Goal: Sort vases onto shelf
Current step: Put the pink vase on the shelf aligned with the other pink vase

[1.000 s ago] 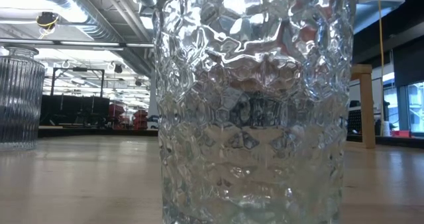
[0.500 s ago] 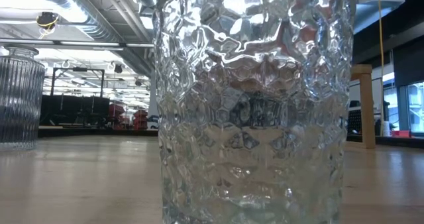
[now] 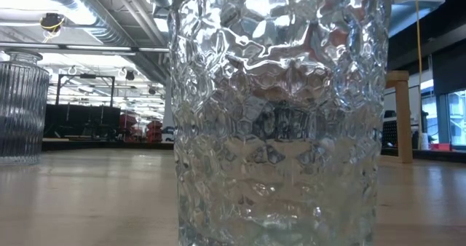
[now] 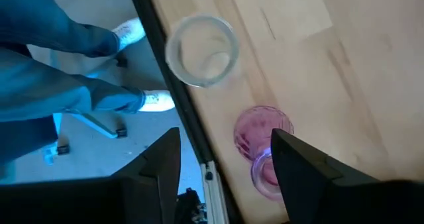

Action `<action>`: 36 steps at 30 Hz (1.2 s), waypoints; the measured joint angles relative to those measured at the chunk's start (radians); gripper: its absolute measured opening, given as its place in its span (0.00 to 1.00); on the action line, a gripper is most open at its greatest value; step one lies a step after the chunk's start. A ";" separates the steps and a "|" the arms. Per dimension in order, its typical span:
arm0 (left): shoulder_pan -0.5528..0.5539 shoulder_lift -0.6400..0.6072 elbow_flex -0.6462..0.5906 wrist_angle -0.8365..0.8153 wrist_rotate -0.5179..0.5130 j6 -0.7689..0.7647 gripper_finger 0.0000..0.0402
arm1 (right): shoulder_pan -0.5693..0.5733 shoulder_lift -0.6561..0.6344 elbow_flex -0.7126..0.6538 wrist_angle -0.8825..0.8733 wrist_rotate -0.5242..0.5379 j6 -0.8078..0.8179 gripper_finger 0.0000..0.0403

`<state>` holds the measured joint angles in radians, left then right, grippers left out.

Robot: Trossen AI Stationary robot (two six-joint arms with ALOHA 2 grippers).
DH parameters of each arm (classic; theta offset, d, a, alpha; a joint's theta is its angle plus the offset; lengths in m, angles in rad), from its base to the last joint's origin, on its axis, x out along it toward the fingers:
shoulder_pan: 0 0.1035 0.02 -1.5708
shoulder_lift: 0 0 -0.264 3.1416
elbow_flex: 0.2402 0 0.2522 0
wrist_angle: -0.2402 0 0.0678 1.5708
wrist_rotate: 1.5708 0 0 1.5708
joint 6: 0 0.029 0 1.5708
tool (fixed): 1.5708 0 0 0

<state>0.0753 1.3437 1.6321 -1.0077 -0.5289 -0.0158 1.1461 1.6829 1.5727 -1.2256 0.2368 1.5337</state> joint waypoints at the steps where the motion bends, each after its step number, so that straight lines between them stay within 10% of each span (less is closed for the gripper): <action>1: 0.000 0.000 0.000 0.000 0.000 0.000 0.62 | 0.000 -0.009 -0.022 0.007 -0.003 0.000 0.45; 36: 0.001 0.002 0.000 0.016 -0.001 -0.008 0.62 | 0.038 -0.110 -0.226 0.105 -0.041 0.003 0.45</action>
<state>0.0765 1.3454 1.6318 -0.9919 -0.5301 -0.0238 1.1843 1.5730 1.3464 -1.1207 0.1955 1.5368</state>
